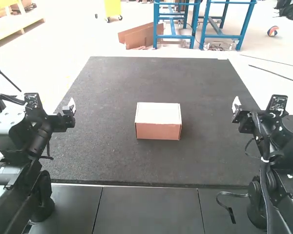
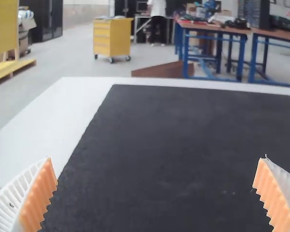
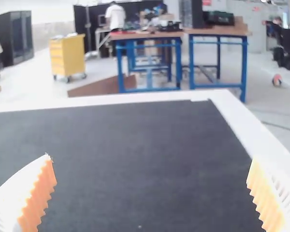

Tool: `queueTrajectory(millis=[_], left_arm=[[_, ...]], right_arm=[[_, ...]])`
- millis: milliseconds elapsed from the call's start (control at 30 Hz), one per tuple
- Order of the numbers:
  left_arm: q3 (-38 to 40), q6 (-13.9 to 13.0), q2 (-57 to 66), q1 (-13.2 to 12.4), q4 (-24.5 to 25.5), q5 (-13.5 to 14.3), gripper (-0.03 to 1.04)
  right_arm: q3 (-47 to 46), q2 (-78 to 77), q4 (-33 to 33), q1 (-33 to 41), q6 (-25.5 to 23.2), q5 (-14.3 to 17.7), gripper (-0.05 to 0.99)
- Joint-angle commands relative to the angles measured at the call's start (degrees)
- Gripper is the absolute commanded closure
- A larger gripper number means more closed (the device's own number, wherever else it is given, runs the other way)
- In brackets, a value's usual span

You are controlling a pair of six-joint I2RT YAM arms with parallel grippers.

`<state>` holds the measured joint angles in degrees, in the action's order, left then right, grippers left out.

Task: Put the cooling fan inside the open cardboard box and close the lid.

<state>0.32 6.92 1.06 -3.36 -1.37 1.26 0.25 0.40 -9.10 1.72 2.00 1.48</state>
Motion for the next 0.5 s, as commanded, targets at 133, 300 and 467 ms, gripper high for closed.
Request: queueTrajectory(millis=[133, 300, 467], left_arm=[[-0.40, -0.24, -1.06, -2.80, 2.33, -1.96, 0.05], [-0.40, -0.24, -1.06, -2.71, 2.33, -1.96, 0.05], [-0.40, -0.24, -1.06, -2.71, 2.16, -1.96, 0.05]], right_arm=[[-0.25, -0.58, 8.14, -0.57, -0.51, 2.83, 0.02], [-0.25, -0.58, 8.84, -0.13, -0.42, 2.48, 0.02], [-0.25, -0.49, 8.31, 0.31, -0.42, 2.48, 0.02]])
